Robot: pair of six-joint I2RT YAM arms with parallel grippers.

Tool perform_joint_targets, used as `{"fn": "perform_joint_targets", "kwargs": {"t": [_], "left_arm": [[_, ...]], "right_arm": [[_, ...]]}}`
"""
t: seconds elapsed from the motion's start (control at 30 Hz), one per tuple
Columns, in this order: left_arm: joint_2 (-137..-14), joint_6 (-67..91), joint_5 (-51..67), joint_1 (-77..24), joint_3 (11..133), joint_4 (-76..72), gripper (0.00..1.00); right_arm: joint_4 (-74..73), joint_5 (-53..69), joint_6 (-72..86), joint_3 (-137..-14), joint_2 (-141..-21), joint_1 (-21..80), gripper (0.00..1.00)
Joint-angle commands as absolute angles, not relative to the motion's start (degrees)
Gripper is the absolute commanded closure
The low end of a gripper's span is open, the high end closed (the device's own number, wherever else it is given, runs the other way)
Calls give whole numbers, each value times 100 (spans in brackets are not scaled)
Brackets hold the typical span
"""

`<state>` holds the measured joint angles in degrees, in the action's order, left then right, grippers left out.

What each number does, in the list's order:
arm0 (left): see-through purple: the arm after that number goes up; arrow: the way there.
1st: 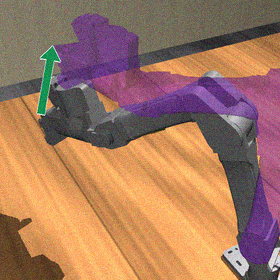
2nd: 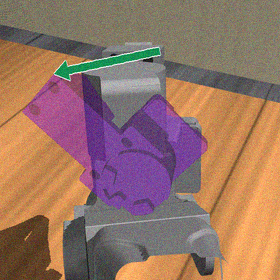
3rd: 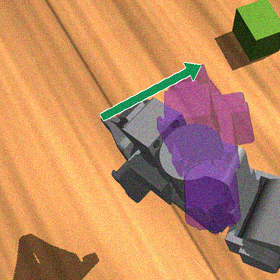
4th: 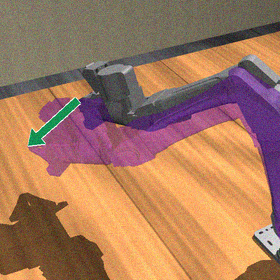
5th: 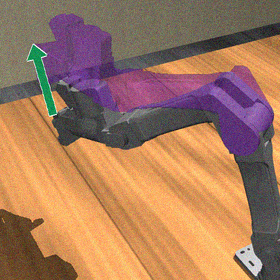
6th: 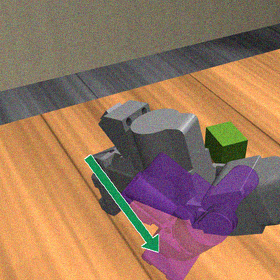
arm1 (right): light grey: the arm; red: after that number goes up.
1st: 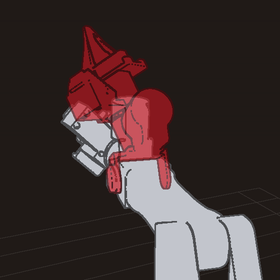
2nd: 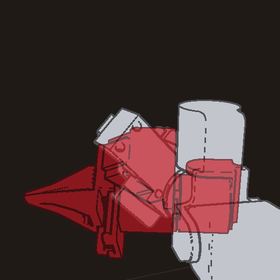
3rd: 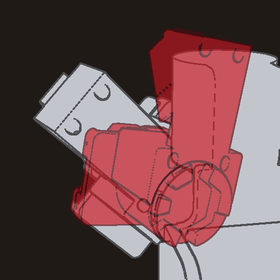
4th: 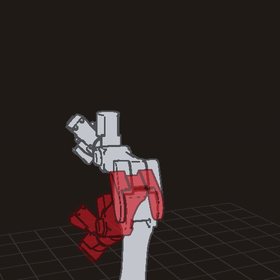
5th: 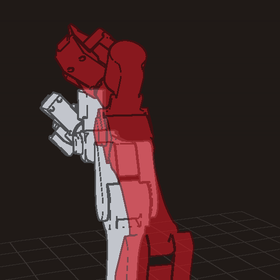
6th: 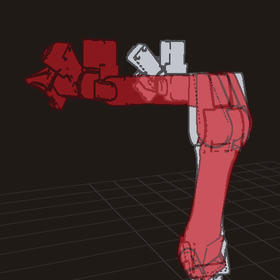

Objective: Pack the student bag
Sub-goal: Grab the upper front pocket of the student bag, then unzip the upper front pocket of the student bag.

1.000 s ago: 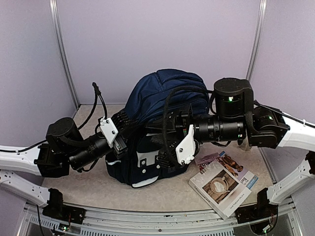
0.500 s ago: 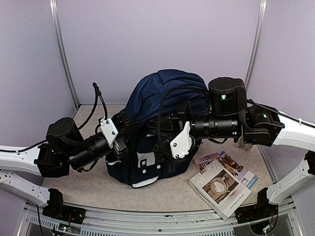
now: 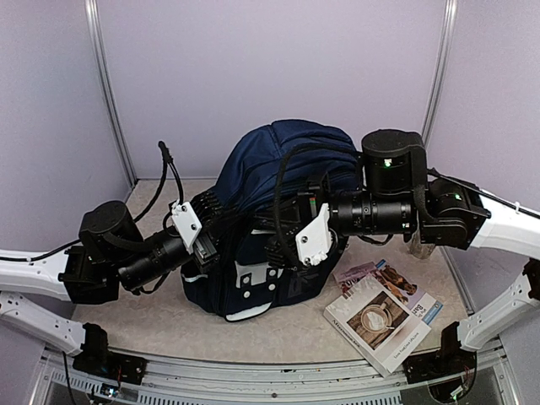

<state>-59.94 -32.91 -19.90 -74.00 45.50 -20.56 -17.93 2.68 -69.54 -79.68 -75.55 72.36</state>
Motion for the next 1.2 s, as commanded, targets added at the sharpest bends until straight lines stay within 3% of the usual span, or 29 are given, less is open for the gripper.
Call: {"fn": "perform_joint_targets", "kwargs": {"t": [0.0,0.63,0.8,1.0,1.07,1.17], "left_arm": [[-5756,-2958,-1988,-7169,4628,-2154,100],[-4558,-2582,-2354,-6620,3872,-1952,100],[-4285,-2266,-2338,-6620,3621,-1812,100],[-3897,-1930,-1596,-6823,3461,-1260,100],[-3860,-1958,-1525,-6989,3534,-1131,91],[-3903,-2057,-1690,-7176,3749,-1011,69]], "right_arm": [[-1239,513,-6213,-7572,-6913,6978,100],[252,1775,-4234,-4892,-4603,4546,100],[491,2272,-3917,-4673,-4757,4217,100],[868,3295,-3736,-5266,-5304,4217,100],[921,3682,-3718,-5382,-5443,4219,100],[929,4198,-3718,-5304,-5489,4219,100]]}}
